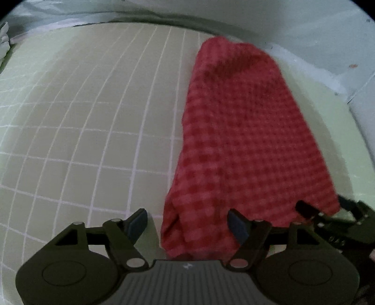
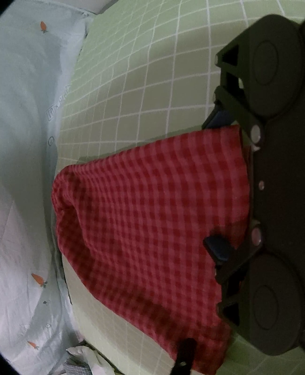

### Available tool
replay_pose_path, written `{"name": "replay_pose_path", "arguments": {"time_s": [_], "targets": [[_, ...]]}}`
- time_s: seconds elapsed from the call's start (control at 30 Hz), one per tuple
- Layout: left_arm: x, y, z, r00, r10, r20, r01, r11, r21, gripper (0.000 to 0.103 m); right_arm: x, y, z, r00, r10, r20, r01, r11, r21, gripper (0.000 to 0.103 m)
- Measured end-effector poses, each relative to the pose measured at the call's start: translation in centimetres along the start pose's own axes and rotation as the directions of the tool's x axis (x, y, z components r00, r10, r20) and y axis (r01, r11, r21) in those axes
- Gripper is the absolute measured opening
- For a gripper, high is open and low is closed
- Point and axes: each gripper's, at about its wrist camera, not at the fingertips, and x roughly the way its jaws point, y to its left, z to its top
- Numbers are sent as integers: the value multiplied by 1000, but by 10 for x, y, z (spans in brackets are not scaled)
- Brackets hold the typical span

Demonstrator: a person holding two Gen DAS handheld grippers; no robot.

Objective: Fold clothes
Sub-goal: 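Grasp the end of the shorts with the left gripper while the right gripper grasps beside it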

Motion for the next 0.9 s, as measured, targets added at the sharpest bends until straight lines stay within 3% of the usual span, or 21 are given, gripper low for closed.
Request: {"name": "replay_pose_path", "arguments": {"time_s": [0.13, 0.2, 0.23, 0.3, 0.33, 0.4, 0.6, 0.77, 0.9], "targets": [[2, -4, -6, 999, 26, -20, -25, 999, 32, 74, -1, 0, -1, 1000, 11, -5, -11, 1000, -11, 96], [2, -11, -7, 998, 56, -12, -55, 997, 60, 65, -3, 0, -2, 1000, 15, -7, -15, 1000, -21, 91], [1, -13, -8, 998, 68, -6, -67, 995, 73, 54, -5, 0, -2, 1000, 18, -6, -18, 999, -27, 88], [0, -16, -9, 998, 59, -2, -59, 995, 82, 34, -10, 1, -4, 1000, 29, 4, -29, 999, -42, 74], [-1, -16, -9, 999, 41, -5, -40, 996, 79, 24, -12, 1, -4, 999, 36, 8, -35, 998, -45, 62], [-1, -18, -11, 1000, 24, -7, -23, 997, 75, 21, -15, -1, -5, 999, 38, 12, -37, 999, -31, 42], [-4, -19, -15, 1000, 8, -26, -7, 998, 59, 12, -24, -8, -10, 997, 74, 15, -74, 997, 28, 10], [-13, -20, -11, 1000, 4, -30, -2, 998, 62, 5, -33, -17, -16, 993, 120, -2, -120, 987, 103, 7], [-36, -14, -9, 999, -49, 4, 49, 998, 28, 5, -51, -23, -19, 990, 138, -3, -136, 981, 136, 7]]}}
